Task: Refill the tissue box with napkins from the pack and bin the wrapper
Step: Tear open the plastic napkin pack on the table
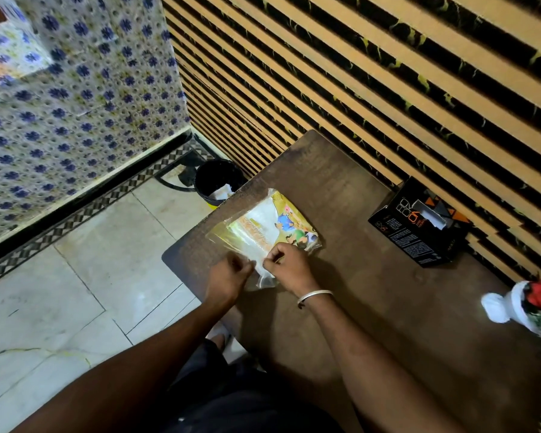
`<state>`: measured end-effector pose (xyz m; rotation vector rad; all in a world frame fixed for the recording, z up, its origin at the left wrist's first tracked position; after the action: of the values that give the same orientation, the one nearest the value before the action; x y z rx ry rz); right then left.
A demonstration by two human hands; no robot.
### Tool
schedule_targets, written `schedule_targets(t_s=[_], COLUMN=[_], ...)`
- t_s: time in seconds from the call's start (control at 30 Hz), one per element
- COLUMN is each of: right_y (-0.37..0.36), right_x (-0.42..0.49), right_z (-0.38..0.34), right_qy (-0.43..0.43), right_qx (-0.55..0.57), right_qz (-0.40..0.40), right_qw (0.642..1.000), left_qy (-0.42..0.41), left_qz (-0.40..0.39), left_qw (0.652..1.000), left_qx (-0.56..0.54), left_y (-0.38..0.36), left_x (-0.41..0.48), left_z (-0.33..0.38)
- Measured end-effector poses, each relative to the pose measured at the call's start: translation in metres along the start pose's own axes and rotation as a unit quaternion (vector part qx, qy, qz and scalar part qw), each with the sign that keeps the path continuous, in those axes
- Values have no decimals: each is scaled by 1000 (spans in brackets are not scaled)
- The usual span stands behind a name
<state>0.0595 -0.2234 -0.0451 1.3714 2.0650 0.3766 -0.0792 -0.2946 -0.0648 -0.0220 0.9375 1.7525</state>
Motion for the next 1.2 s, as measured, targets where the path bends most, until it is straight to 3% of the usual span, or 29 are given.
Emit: schedule_targets(t_s=[0.1,0.27,0.33,0.4,0.47,0.53,0.6,0.67,0.77,0.87,0.93,1.07,1.13,1.2], right_y=[0,12,14,14,12,8,6,6,8,21,35,53,53,49], right_x=[1,4,4,3,1,-1,-3,-5,-9,-8,5,51,72,84], right_z=[-3,-5,-6,-8,-12,-14,-16,-18,-25,-21,-10,21,31,34], right_qy=[-6,-26,-23,-8,8,24,34,40,62,101,49,-92,-137,-177], right_qx=[-3,40,40,34,23,17,14,23,28,-54,-115,-163,-135,-72], right_qz=[20,73,69,59,55,56,56,47,22,135,196,82,-8,-47], right_qw=[1000,996,997,998,998,998,998,998,997,984,973,979,981,981], left_qy=[1,188,196,132,-31,-167,-203,-160,-29,12,15,47,74,90], left_qz=[-9,8,38,110,174,151,55,-28,-69,-65,-69,-58,-65,-73], left_qw=[998,946,949,976,983,974,977,986,995,986,982,974,969,961], left_qx=[-65,-265,-243,-132,-44,12,31,33,-70,-152,-175,-213,-225,-250], left_y=[2,7,13,23,33,35,26,14,0,-7,-6,-3,-6,-4], left_x=[4,-8,-13,-16,-20,-20,-14,-2,18,31,31,31,33,34], left_z=[-4,-30,-41,-43,-33,-14,0,5,-1,-8,-3,3,1,0])
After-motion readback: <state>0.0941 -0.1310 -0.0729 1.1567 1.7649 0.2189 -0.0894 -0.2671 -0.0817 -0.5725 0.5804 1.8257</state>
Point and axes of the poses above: each hand's wrist, its own x-axis towards the middle knuckle, its own y-axis out of the back of the hand, z = x × y, the point moved 3 cm from there along x, towards the middle knuckle
